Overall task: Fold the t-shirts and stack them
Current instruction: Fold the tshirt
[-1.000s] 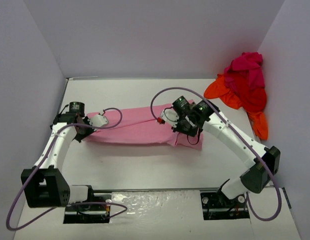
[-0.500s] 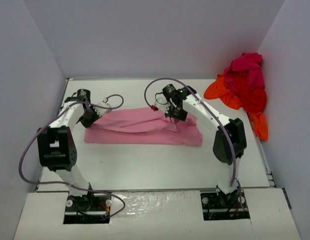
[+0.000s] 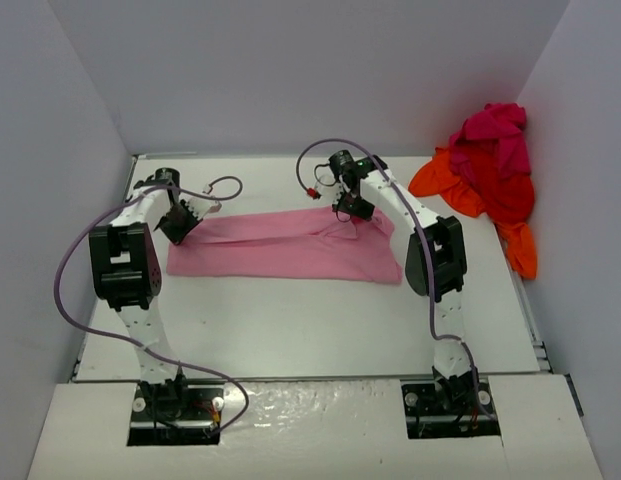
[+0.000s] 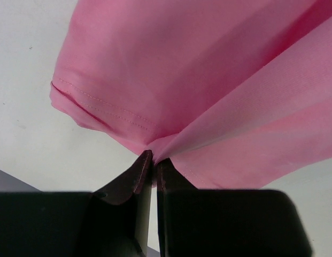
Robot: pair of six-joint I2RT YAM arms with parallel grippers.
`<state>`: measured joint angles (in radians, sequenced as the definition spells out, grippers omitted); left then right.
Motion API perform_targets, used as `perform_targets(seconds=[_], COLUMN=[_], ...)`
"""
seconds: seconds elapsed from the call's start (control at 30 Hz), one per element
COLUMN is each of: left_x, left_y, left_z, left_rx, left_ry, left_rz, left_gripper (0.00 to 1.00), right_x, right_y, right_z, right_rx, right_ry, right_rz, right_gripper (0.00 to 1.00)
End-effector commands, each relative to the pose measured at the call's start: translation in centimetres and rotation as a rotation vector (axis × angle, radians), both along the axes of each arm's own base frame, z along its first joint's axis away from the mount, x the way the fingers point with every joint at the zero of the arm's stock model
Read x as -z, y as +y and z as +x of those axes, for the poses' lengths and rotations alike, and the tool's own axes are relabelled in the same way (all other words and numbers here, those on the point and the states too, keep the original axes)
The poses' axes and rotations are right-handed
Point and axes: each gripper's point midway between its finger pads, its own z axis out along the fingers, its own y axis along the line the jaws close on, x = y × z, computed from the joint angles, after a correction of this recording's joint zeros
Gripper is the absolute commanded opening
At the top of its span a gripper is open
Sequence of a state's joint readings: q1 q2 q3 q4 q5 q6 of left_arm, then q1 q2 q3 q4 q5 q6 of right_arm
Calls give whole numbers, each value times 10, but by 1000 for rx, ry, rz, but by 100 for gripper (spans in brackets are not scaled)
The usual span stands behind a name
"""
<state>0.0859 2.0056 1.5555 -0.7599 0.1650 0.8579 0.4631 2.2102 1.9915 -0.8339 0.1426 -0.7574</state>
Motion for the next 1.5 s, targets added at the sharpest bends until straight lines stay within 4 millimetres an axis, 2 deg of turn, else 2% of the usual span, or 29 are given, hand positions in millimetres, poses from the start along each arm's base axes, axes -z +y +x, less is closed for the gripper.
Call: perform_targets(seconds=[0.0,0.03,0.1,0.17,0.23,0.27,0.33,0.43,0.5,0.57,0.63,0.67,0.7,0.73,0.8,0.87,0.9,1.0,1.23,1.3,1.47], left_x=[-21,-21,-28,-38,-50,-65,-83,-115,-127,-141,-146,-148,-148,-147,-143,-136,-130,-113,-80,-69,-44], left_y=[13,14,25,30,36,38,41,41,31,20,7,0,-5,-9,-20,-28,-32,-45,-65,-66,-64], left_z=[30,32,50,58,66,69,74,75,69,62,53,47,43,39,31,25,21,13,7,6,5], left_rx=[-65,-87,-180,-214,-253,-271,-298,-331,-318,-301,-277,-258,-249,-237,-203,-184,-175,-141,-115,-115,-121], left_ry=[-89,-94,-165,-221,-303,-358,-439,-524,-530,-536,-519,-505,-496,-484,-451,-416,-386,-301,-200,-167,-71], left_rz=[-6,-12,-22,-27,-27,-25,-22,-42,-88,-139,-197,-224,-237,-250,-276,-290,-296,-309,-301,-286,-268], left_gripper=[3,6,40,50,65,67,68,68,68,67,58,47,38,29,12,2,0,0,0,0,0], right_x=[-11,-11,-20,-27,-40,-46,-61,-90,-113,-119,-135,-137,-137,-136,-129,-111,-108,-78,-12,1,18], right_y=[-5,-5,-7,-11,-13,-14,-17,-22,-23,-22,-23,-22,-23,-22,-19,-11,-9,6,27,30,33], right_z=[24,27,47,57,67,70,74,80,75,66,54,47,40,33,17,-2,-9,-29,-56,-60,-66], right_rx=[50,58,122,155,192,205,237,293,306,301,299,290,282,271,238,180,163,117,81,81,87], right_ry=[-67,-73,-162,-218,-296,-327,-391,-508,-553,-554,-571,-566,-556,-540,-492,-415,-391,-283,-109,-78,-37], right_rz=[-21,-22,-21,-25,-23,-19,-6,27,67,93,130,141,153,167,199,202,214,219,171,162,148], right_gripper=[19,21,26,31,44,52,57,56,54,50,44,40,30,23,21,19,15,1,0,0,0])
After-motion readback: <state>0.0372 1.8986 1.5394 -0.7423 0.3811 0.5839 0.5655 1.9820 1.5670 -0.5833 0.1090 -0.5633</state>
